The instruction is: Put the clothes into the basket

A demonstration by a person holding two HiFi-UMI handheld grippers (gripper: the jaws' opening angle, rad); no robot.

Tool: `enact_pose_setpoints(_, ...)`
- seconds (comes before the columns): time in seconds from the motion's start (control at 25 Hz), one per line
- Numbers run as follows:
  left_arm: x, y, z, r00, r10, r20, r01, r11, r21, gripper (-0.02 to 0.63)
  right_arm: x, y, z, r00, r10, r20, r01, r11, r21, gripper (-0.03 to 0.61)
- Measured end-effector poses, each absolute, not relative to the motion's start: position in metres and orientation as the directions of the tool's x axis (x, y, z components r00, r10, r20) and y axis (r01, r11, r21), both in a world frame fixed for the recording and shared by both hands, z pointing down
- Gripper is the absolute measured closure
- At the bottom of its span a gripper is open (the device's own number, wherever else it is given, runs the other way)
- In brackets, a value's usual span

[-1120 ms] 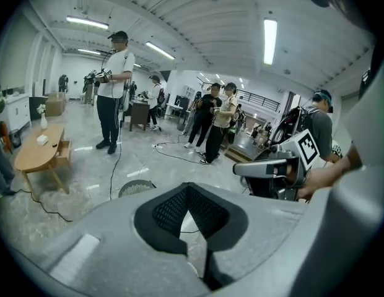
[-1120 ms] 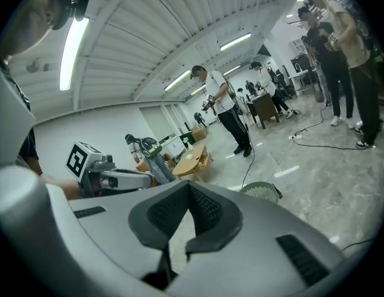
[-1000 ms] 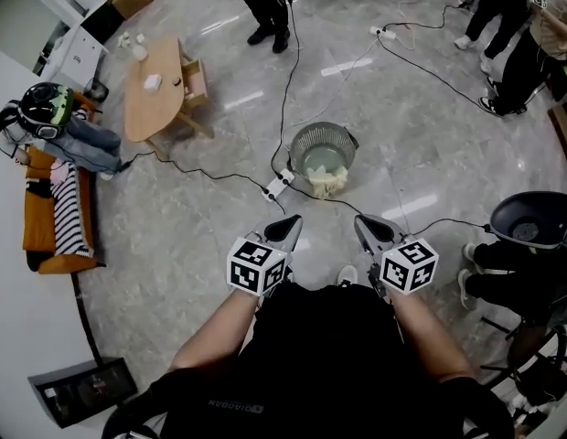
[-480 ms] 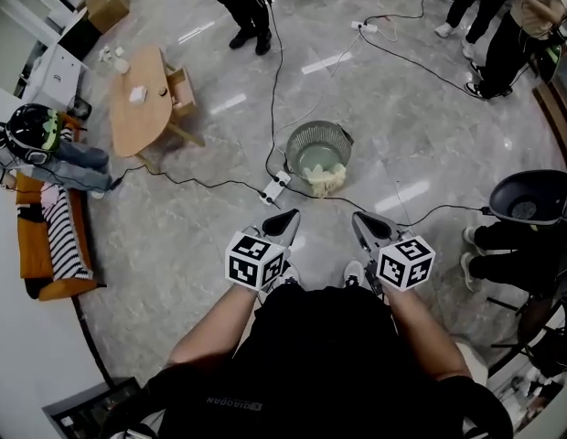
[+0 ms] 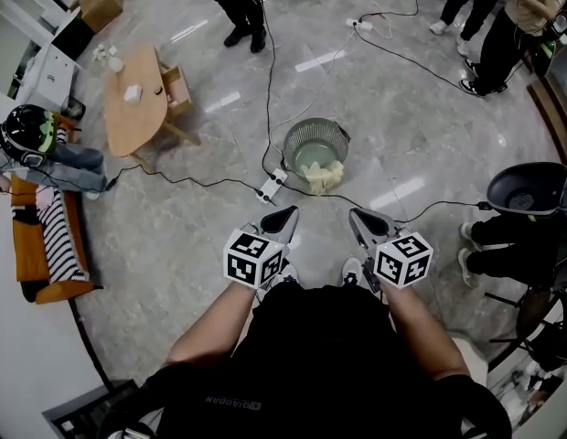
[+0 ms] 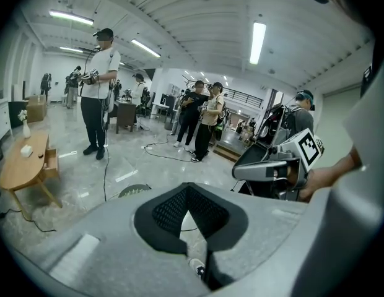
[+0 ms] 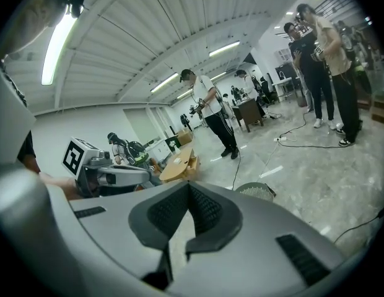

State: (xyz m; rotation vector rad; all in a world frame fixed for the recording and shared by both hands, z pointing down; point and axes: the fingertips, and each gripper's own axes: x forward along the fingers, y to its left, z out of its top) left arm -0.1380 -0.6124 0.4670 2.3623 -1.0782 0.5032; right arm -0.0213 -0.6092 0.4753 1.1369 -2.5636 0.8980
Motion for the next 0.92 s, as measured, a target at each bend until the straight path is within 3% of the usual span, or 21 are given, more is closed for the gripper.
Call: enact_pose_setpoints(0.92,-0.137,-0.604,0.462,0.613,-0.611,0.501,-0.781,-0.566,0.266,0.62,-0.019,-0.598,0.476,-0.691,-0.602,0.4,-0.721,0.531,-0.445,0.566)
